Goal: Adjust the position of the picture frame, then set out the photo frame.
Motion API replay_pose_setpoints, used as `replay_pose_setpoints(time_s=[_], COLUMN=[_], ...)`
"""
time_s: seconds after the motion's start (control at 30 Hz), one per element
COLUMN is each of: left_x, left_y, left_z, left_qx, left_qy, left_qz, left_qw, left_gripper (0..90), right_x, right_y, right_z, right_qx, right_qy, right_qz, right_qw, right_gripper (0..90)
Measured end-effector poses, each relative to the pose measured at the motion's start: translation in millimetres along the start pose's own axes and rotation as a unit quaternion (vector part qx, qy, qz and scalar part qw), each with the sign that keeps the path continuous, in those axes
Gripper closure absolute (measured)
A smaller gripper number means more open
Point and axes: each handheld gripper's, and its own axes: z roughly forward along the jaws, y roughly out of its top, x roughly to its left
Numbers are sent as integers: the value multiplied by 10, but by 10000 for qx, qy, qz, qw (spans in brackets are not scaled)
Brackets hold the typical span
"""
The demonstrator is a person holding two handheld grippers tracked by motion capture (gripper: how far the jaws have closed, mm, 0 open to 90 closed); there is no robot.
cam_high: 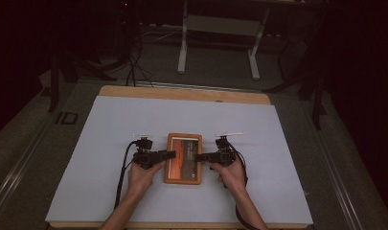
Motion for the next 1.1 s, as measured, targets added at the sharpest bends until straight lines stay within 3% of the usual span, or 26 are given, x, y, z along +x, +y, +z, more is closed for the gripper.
replay_pose_setpoints(time_s=[0.13, 0.2, 0.33, 0.4, 0.47, 0.53, 0.63, 0.77, 0.9, 0.93, 1.1], left_x=[-3, -19, -41, -81, -139, -179, -214, -251, -305, -319, -348], left_y=[-1, 0, -8, -17, -31, -38, -43, -70, -91, -94, -87], left_z=[0, -8, -50, -88, -132, -177, -243, -306, -324, -328, -361], left_qx=[14, 36, 60, 84, 57, -25, -184, -273, -211, -214, -278], left_qy=[-16, 89, 355, 542, 762, 903, 1131, 1427, 1537, 1560, 1559], left_qz=[74, 159, 399, 608, 884, 1060, 1271, 1574, 1869, 1915, 1982], left_qw=[10000, 9998, 9986, 9966, 9932, 9903, 9852, 9768, 9701, 9688, 9673], left_gripper=[507, 429, 399, 392, 390, 390, 391, 391, 391, 391, 392], right_x=[3, 3, -21, -32, -36, -27, 8, 101, 145, 149, 179], right_y=[-10, -20, -10, -1, 0, -2, 1, -14, -16, -15, -18], right_z=[1, -13, -113, -181, -237, -283, -330, -374, -390, -387, -381], right_qx=[-23, -56, -244, -356, -423, -489, -479, -368, -372, -351, -384], right_qy=[-12, -67, -213, -323, -358, -451, -660, -1084, -1274, -1335, -1540], right_qz=[-99, -231, -400, -415, -455, -607, -956, -1488, -1794, -1825, -2037], right_qw=[9999, 9997, 9987, 9980, 9974, 9959, 9921, 9822, 9748, 9735, 9661], right_gripper=[565, 551, 527, 566, 575, 572, 569, 593, 596, 596, 589])
